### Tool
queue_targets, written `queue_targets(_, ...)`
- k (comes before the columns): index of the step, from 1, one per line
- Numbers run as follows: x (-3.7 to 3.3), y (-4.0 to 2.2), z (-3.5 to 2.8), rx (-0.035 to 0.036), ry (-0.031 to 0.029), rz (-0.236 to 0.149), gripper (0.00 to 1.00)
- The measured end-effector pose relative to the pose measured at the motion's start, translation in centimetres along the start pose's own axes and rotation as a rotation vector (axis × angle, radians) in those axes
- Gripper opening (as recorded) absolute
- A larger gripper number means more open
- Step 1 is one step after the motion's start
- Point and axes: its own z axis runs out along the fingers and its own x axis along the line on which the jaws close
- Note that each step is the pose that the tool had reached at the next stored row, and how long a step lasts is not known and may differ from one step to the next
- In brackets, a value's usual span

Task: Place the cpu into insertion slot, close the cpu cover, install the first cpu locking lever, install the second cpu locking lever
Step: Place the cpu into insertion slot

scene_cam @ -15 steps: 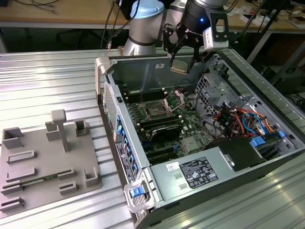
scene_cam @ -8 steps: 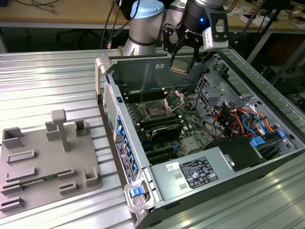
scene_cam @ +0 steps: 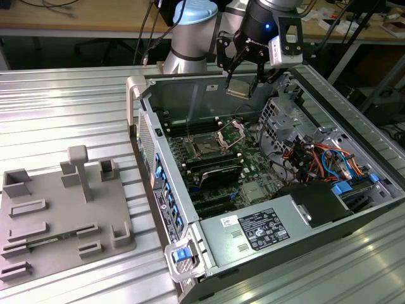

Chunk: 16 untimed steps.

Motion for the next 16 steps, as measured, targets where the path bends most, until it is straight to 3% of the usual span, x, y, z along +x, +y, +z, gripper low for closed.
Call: queue_targets(16,0.00,0.00,0.01,-0.0005,-0.0021,0.022,0.55)
